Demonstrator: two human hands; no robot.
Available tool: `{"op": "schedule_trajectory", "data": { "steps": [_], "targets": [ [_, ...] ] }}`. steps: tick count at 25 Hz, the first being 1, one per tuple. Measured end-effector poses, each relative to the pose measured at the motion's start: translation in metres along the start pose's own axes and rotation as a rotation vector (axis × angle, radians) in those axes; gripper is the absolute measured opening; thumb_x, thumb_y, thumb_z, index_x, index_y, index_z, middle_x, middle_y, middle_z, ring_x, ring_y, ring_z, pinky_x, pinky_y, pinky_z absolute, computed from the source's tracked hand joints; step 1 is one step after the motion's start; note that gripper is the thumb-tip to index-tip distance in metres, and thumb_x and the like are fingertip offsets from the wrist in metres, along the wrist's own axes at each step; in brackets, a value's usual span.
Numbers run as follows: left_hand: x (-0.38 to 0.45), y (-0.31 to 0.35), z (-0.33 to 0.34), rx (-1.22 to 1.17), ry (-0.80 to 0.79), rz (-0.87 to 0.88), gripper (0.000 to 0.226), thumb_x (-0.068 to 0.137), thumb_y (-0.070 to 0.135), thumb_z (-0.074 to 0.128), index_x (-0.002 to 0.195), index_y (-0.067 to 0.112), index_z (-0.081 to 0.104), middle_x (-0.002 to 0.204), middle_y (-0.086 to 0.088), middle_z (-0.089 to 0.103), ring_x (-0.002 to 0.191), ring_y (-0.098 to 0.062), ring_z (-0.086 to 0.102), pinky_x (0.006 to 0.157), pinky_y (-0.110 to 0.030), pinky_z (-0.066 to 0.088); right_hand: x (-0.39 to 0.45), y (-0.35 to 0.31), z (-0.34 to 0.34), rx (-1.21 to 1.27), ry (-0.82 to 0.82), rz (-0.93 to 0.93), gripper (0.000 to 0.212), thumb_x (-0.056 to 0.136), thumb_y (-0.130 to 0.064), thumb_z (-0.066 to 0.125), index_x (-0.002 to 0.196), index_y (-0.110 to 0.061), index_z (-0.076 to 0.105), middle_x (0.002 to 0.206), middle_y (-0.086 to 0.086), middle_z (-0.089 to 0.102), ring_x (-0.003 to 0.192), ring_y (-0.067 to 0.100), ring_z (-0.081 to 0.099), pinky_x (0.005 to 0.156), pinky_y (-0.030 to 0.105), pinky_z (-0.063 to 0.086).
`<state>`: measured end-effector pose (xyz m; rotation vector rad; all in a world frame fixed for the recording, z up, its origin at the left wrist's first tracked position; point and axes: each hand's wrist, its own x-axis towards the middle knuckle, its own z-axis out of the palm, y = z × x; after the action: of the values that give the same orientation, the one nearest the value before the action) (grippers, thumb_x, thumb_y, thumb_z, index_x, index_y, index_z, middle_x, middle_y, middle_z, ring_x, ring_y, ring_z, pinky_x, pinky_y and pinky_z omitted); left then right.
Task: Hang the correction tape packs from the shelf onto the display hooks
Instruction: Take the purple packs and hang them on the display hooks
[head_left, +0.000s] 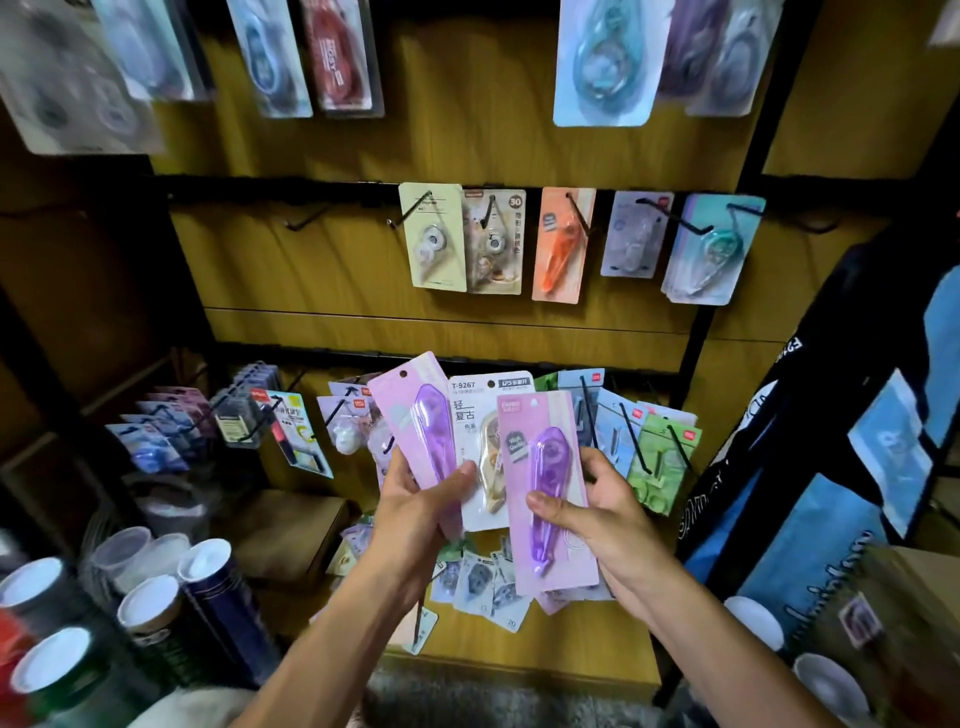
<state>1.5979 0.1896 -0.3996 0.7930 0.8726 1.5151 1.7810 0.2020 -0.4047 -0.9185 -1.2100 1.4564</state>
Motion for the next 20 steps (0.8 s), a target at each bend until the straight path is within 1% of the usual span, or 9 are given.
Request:
{"op": "schedule_trajectory", "data": {
  "steps": [1, 2, 3, 6, 9, 12, 15, 17, 20],
  "targets": [
    [0.000, 0.002, 0.000, 0.061, 0.048, 0.015, 0.042, 0.084, -0.007, 0.066, 0.121, 0.009, 0.057, 0.096, -0.017, 0.071, 0.060, -0.024, 0.065, 0.054, -0.035, 0.055, 0.000, -0.001, 0.002, -0.003, -0.001, -0.001, 0.057, 0.068, -0.009, 0.078, 0.120, -0.012, 0.055, 0.106, 0.010, 0.075, 0.095, 0.027, 0.073, 0.078, 0.039, 0.059],
    [0.001, 0.002, -0.001, 0.081, 0.107, 0.019, 0.044, 0.083, -0.013, 0.064, 0.121, 0.007, 0.055, 0.098, -0.018, 0.072, 0.053, -0.020, 0.064, 0.047, -0.030, 0.051, 0.001, -0.001, 0.003, -0.002, 0.012, -0.002, 0.055, 0.069, -0.012, 0.078, 0.119, -0.010, 0.058, 0.106, 0.010, 0.075, 0.096, 0.028, 0.073, 0.082, 0.041, 0.058],
    [0.003, 0.001, -0.002, 0.070, 0.150, 0.025, 0.047, 0.081, -0.017, 0.062, 0.121, 0.007, 0.054, 0.103, -0.018, 0.072, 0.058, -0.021, 0.068, 0.048, -0.031, 0.053, 0.001, 0.000, 0.004, 0.001, 0.046, 0.000, 0.054, 0.069, -0.014, 0.079, 0.119, -0.008, 0.059, 0.106, 0.011, 0.075, 0.096, 0.028, 0.073, 0.085, 0.043, 0.057],
    [0.008, -0.001, -0.006, 0.053, 0.219, 0.058, 0.051, 0.078, -0.018, 0.065, 0.119, 0.010, 0.056, 0.108, -0.013, 0.073, 0.094, -0.032, 0.072, 0.074, -0.045, 0.059, 0.006, 0.001, 0.010, 0.028, 0.118, -0.008, 0.053, 0.071, -0.022, 0.079, 0.119, -0.011, 0.062, 0.111, 0.009, 0.074, 0.100, 0.028, 0.072, 0.092, 0.048, 0.054],
    [0.010, 0.000, -0.008, 0.076, 0.253, 0.060, 0.050, 0.078, -0.014, 0.068, 0.117, 0.014, 0.056, 0.106, -0.009, 0.074, 0.097, -0.032, 0.071, 0.082, -0.052, 0.058, 0.008, -0.004, 0.011, 0.012, 0.160, -0.014, 0.052, 0.078, -0.037, 0.078, 0.125, -0.025, 0.059, 0.117, -0.002, 0.072, 0.109, 0.023, 0.068, 0.098, 0.050, 0.051],
    [0.011, 0.002, -0.008, 0.072, 0.269, 0.064, 0.048, 0.081, -0.012, 0.067, 0.118, 0.015, 0.055, 0.106, -0.008, 0.074, 0.096, -0.030, 0.071, 0.074, -0.045, 0.059, 0.008, -0.008, 0.009, -0.033, 0.033, 0.073, 0.038, 0.089, -0.019, 0.070, 0.123, -0.027, 0.054, 0.110, -0.003, 0.075, 0.101, 0.019, 0.071, 0.087, 0.044, 0.056],
    [0.012, 0.003, -0.008, 0.033, 0.233, 0.046, 0.048, 0.081, -0.013, 0.066, 0.119, 0.014, 0.055, 0.106, -0.008, 0.074, 0.092, -0.026, 0.073, 0.070, -0.039, 0.059, 0.006, -0.013, 0.013, -0.099, -0.011, 0.051, 0.048, 0.086, 0.000, 0.069, 0.125, -0.024, 0.056, 0.111, 0.000, 0.075, 0.103, 0.019, 0.071, 0.088, 0.037, 0.055],
    [0.011, 0.006, -0.009, 0.017, 0.206, 0.017, 0.049, 0.079, -0.018, 0.064, 0.118, 0.011, 0.056, 0.104, -0.011, 0.074, 0.081, -0.023, 0.073, 0.062, -0.031, 0.057, 0.008, -0.015, 0.016, -0.092, 0.039, -0.010, 0.040, 0.086, 0.000, 0.068, 0.122, -0.015, 0.061, 0.108, 0.004, 0.075, 0.100, 0.021, 0.072, 0.084, 0.032, 0.056],
    [0.013, 0.009, -0.010, 0.111, 0.208, -0.009, 0.049, 0.076, -0.018, 0.065, 0.116, 0.010, 0.056, 0.096, -0.014, 0.073, 0.068, -0.021, 0.069, 0.056, -0.030, 0.053, 0.012, -0.016, 0.019, -0.107, 0.050, 0.008, 0.034, 0.089, -0.009, 0.069, 0.122, -0.014, 0.062, 0.105, 0.004, 0.076, 0.093, 0.022, 0.073, 0.071, 0.031, 0.057]
  ]
}}
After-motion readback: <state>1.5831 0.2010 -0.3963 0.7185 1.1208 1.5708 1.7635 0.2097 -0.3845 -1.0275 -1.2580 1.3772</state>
